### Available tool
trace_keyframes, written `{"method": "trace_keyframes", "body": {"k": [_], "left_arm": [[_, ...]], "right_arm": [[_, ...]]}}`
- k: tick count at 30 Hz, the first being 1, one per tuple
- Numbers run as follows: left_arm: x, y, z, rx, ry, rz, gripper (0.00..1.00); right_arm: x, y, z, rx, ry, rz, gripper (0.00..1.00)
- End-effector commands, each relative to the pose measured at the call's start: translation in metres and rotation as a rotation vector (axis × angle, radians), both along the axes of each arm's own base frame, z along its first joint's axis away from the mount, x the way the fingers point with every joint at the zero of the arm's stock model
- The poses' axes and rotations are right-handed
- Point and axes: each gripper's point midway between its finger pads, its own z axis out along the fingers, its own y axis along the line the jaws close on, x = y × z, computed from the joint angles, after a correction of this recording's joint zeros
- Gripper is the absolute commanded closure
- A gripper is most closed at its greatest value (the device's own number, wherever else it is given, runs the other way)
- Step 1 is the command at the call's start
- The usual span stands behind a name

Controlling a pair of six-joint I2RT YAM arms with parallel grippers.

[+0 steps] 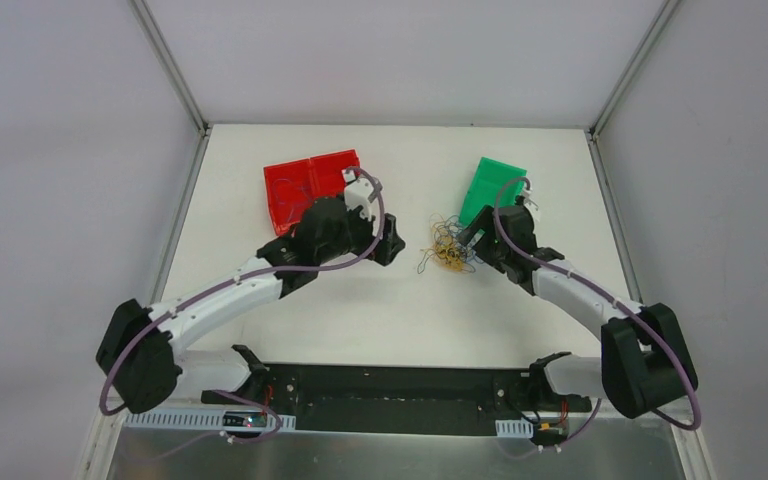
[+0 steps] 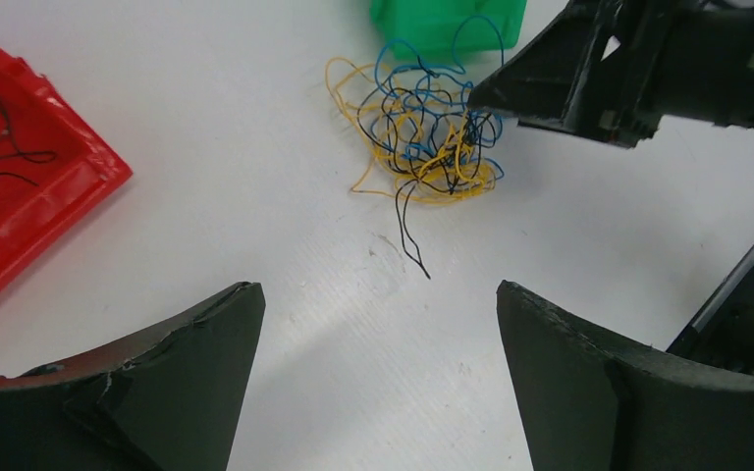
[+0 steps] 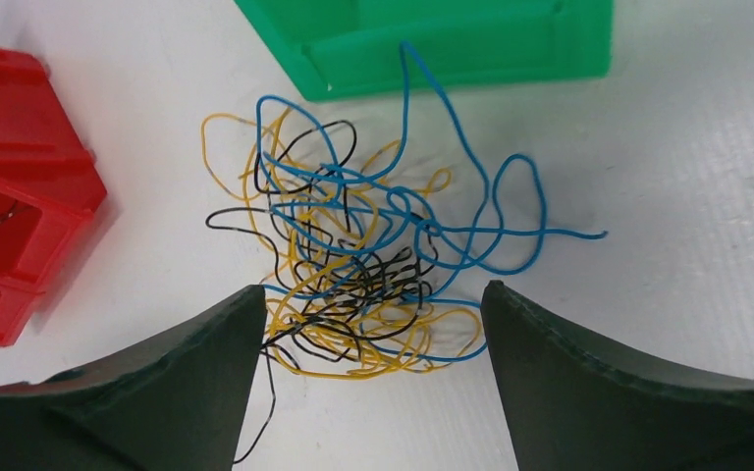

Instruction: Untangle the cables

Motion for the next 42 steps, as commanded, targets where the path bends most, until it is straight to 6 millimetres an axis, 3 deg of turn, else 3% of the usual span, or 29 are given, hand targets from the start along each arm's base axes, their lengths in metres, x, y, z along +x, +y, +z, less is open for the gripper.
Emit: {"method": "trace_keyframes", "body": {"k": [1,4,8,10,15,16,17,18,19,20,26,31,36,40,42], "left_arm": [[0.002,0.027,0.031,-0.048,-0.113,0.118,0.08],[-0.001,0.035,0.041,-0.068,-0.147,0.140,0.08],[0.002,0.039,0.038,-0.046,-0.158,0.155,0.08],[0.005,0.039,0.033,-0.023,-0.155,0.160,0.08],[0.008,0.035,0.024,0.012,-0.137,0.146,0.08],[0.008,0.034,0.023,0.015,-0.135,0.142,0.08],[0.009,0.033,0.023,0.018,-0.136,0.139,0.08],[0.009,0.032,0.021,0.022,-0.134,0.134,0.08],[0.009,0.031,0.020,0.024,-0.131,0.131,0.08],[0.010,0.030,0.018,0.029,-0.126,0.127,0.07],[0.012,0.019,-0.001,0.083,-0.060,0.086,0.03],[0.020,0.009,-0.034,0.179,0.037,0.072,0.01],[0.022,-0.013,-0.072,0.230,0.167,-0.006,0.01],[0.020,-0.022,-0.081,0.179,0.251,-0.040,0.01],[0.021,-0.022,-0.081,0.159,0.269,-0.038,0.01]], "right_arm": [[0.012,0.036,0.010,0.144,-0.001,0.095,0.19],[0.007,0.060,0.011,0.196,0.018,0.223,0.39],[0.002,0.080,0.010,0.209,0.023,0.306,0.85],[-0.005,0.094,0.014,0.217,0.024,0.364,1.00],[-0.038,0.139,0.040,0.281,-0.028,0.556,1.00],[-0.045,0.147,0.046,0.294,-0.038,0.599,0.94],[-0.050,0.153,0.051,0.298,-0.050,0.634,0.72],[-0.054,0.155,0.053,0.290,-0.056,0.649,0.42],[-0.053,0.153,0.054,0.271,-0.065,0.641,0.28],[-0.051,0.149,0.053,0.249,-0.077,0.622,0.23],[-0.030,0.102,0.053,0.070,-0.158,0.418,0.20],[-0.013,0.072,0.046,-0.020,-0.182,0.289,0.22],[0.004,0.074,0.017,-0.067,-0.097,0.302,0.26],[0.016,0.086,-0.009,-0.083,-0.023,0.346,0.37],[0.019,0.089,-0.020,-0.088,0.010,0.349,0.47]]}}
